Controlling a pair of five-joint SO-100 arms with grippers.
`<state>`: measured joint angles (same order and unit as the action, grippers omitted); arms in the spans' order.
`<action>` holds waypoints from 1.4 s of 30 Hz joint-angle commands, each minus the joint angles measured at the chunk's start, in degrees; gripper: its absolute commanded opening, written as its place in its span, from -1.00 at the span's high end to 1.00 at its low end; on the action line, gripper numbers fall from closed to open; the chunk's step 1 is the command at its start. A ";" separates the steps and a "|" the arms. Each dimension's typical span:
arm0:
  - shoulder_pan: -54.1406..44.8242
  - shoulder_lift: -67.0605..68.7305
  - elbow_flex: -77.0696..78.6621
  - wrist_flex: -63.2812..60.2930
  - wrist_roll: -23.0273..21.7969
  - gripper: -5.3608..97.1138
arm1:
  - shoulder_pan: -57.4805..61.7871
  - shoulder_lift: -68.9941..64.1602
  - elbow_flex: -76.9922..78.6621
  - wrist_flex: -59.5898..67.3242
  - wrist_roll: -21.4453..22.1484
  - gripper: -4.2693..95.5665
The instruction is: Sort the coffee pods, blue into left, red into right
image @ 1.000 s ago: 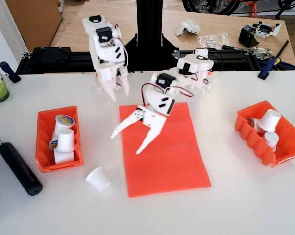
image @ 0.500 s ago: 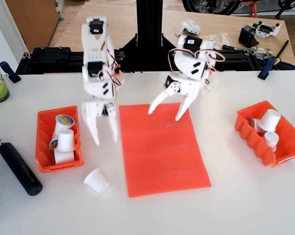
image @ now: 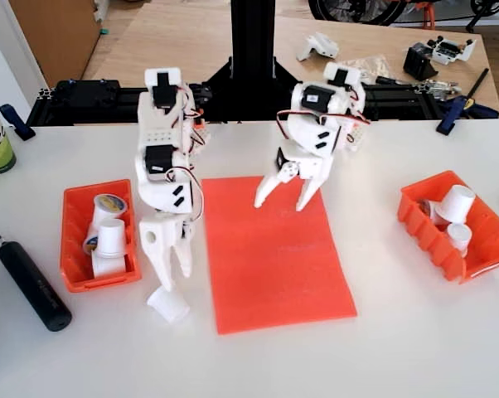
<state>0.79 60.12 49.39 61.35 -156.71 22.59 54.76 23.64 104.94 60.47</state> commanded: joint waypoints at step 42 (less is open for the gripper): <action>2.90 -25.49 -29.71 2.99 17.93 0.48 | 1.58 4.57 4.31 -1.14 -0.44 0.31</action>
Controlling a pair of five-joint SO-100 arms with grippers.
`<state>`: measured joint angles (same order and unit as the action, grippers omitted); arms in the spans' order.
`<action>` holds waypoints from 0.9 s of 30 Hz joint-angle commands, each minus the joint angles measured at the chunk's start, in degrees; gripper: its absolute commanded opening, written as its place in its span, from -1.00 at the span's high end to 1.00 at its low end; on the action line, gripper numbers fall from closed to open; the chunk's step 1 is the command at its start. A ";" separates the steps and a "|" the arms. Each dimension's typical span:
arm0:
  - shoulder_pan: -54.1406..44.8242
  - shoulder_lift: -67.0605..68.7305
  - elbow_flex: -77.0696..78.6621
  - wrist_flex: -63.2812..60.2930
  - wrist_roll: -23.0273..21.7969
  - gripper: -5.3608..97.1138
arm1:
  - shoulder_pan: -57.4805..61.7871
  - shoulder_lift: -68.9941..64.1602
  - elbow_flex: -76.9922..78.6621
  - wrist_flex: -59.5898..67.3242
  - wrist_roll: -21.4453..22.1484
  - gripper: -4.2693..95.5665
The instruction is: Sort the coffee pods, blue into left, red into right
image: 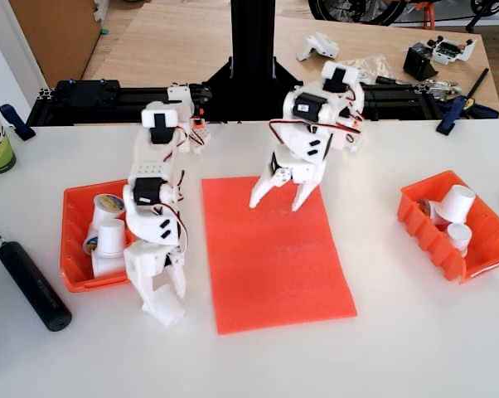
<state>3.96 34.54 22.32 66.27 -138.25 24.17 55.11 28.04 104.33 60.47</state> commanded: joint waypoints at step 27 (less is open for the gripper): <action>-0.09 -4.83 -4.13 2.37 -2.20 0.66 | -0.62 4.48 -0.62 -0.62 2.29 0.37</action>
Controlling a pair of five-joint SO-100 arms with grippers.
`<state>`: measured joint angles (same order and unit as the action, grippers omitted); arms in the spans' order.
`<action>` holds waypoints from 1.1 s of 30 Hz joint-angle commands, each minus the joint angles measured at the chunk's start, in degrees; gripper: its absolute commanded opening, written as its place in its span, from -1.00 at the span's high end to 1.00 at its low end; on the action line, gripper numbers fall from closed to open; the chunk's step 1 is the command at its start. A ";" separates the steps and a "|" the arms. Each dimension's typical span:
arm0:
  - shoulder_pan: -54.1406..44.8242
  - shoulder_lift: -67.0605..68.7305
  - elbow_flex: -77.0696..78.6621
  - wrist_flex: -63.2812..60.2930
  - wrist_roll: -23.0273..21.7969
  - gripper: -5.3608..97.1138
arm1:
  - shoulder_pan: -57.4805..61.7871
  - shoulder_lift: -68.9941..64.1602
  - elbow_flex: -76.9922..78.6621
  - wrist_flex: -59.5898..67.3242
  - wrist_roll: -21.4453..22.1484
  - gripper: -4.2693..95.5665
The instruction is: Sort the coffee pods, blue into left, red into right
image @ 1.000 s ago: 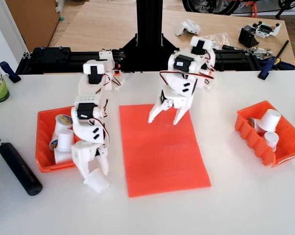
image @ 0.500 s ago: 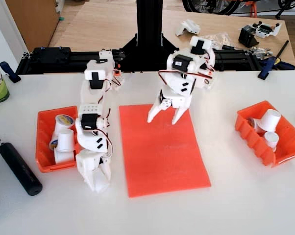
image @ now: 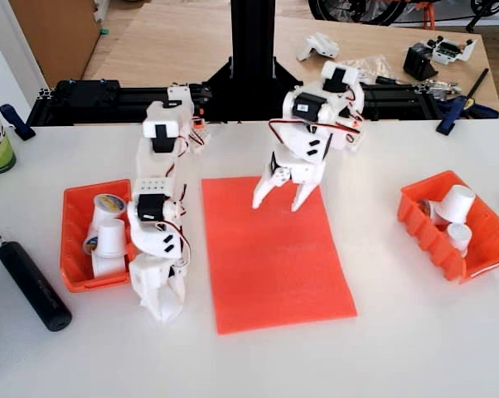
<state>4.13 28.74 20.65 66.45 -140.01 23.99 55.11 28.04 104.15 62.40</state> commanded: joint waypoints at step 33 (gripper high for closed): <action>-31.82 0.00 -29.53 36.47 -28.74 0.62 | -3.60 36.04 30.94 1.23 30.76 0.38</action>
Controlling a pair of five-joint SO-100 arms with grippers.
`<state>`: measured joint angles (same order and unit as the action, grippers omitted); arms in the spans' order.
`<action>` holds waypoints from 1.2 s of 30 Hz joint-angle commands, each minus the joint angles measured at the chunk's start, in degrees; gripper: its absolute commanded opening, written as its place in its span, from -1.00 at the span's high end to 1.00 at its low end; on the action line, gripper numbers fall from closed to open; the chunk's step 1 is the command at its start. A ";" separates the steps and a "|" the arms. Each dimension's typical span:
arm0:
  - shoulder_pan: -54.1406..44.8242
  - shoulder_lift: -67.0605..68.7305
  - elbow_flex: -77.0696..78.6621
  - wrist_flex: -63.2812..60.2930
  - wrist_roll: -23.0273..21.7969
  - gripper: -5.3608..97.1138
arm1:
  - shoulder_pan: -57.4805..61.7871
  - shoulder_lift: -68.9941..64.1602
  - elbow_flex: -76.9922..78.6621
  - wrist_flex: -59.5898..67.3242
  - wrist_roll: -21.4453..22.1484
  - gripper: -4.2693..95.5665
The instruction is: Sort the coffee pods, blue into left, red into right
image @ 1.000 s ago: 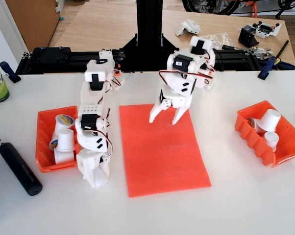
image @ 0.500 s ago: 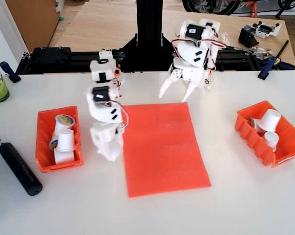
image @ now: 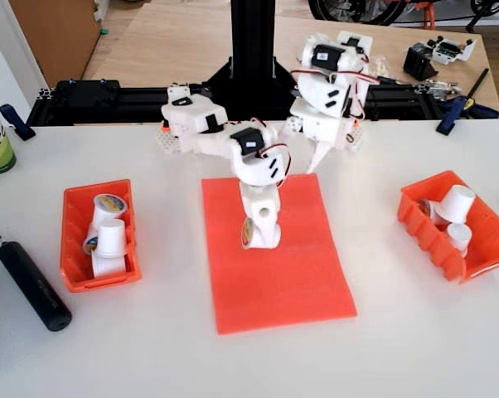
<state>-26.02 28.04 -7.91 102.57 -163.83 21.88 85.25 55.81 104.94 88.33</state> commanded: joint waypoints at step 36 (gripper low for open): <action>-8.35 4.66 1.05 0.53 16.70 0.51 | -9.32 24.17 21.45 -1.32 14.41 0.37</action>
<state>-35.51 28.21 -5.10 102.39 -153.98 13.01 107.49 76.90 104.15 101.69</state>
